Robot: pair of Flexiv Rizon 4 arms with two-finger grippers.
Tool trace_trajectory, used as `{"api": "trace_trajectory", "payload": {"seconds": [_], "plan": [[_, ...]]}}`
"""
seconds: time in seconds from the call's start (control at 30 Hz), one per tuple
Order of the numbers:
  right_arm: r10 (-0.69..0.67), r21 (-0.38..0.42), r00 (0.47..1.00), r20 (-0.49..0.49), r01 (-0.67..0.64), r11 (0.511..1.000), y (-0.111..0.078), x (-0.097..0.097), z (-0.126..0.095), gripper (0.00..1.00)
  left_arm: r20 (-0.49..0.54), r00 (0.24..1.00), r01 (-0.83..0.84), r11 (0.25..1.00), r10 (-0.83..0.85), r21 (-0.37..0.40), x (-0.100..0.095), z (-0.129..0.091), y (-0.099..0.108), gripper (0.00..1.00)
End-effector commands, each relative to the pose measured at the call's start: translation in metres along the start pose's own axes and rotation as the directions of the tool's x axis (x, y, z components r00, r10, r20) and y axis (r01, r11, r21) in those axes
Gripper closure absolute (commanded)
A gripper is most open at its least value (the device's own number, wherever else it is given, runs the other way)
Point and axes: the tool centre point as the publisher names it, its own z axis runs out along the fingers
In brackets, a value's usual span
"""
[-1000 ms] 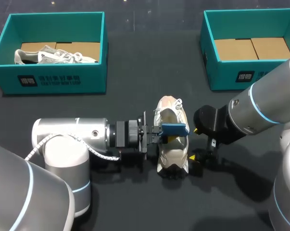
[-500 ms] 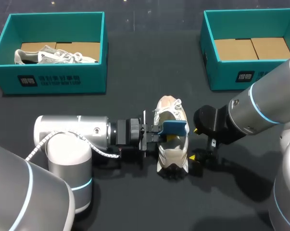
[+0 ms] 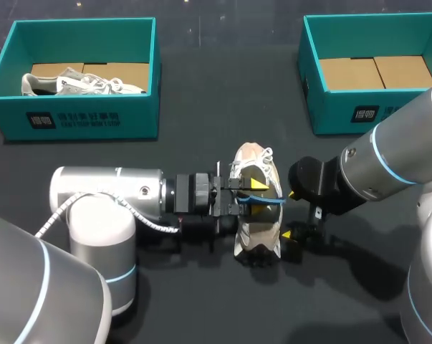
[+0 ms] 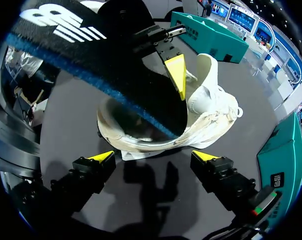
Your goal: Take the shoe out of the shoebox, open the shoe tongue, remove and reinsert the insole, then place the shoe into the shoebox
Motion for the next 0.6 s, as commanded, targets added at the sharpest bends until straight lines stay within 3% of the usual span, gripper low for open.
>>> {"api": "trace_trajectory", "payload": {"seconds": [0.03,0.43,0.47,0.53,0.6], "plan": [[-0.001,-0.003,1.000,0.001,0.001,1.000,-0.001,0.001,-0.001,0.00,-0.002,1.000,-0.005,1.000,0.005,-0.007,0.003,-0.005,-0.011,0.67],[-0.001,-0.003,1.000,0.001,0.001,1.000,-0.001,0.001,-0.001,0.00,-0.030,0.999,-0.038,0.999,0.038,-0.029,0.008,-0.008,-0.034,0.67],[-0.001,-0.003,1.000,0.001,0.001,1.000,-0.001,0.001,-0.001,0.00,-0.034,0.999,-0.040,0.999,0.039,-0.028,0.008,-0.008,-0.034,0.70],[-0.001,-0.003,1.000,0.001,0.001,1.000,-0.001,0.001,-0.001,0.00,-0.036,0.999,-0.040,0.999,0.039,-0.029,0.008,-0.007,-0.031,1.00],[-0.001,-0.003,1.000,0.001,0.001,1.000,-0.001,0.001,-0.001,0.00,-0.038,0.998,-0.042,0.999,0.040,-0.031,0.007,-0.005,-0.027,1.00]]}}
